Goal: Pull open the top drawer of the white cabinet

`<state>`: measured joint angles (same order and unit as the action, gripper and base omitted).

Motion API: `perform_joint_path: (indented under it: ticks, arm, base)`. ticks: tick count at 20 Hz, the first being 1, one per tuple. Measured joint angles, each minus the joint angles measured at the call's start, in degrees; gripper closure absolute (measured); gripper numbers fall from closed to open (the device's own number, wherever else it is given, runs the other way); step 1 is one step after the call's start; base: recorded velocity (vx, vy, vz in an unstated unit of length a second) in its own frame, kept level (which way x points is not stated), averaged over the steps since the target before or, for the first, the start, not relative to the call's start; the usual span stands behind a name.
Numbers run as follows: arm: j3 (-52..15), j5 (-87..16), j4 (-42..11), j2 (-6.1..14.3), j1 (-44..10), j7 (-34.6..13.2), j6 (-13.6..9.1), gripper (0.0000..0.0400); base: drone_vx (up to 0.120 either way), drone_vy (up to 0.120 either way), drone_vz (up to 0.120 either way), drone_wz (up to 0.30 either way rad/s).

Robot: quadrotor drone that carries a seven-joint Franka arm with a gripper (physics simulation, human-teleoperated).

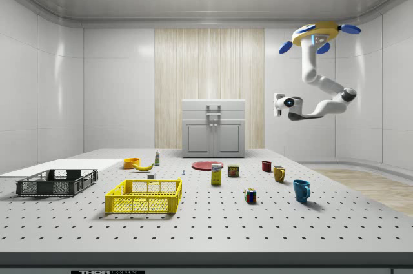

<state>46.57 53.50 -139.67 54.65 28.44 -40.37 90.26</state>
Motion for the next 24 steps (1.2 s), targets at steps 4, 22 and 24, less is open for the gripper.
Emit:
perform_joint_path:
  ticks: [4,22,24]
  arm:
    - [0.4,-0.7,-0.1,0.9,1.0,-0.6,0.9,0.0095]
    - [1.9,-3.6,-0.6,4.8,4.9,-3.0,4.5,0.0095]
    - [2.0,-3.9,-0.7,5.1,5.3,-3.2,4.8,0.0095]
  base:
    - [0.120,-0.080,0.000,0.000]
    - [0.120,-0.067,0.000,0.000]
    - [0.120,0.000,0.000,0.000]
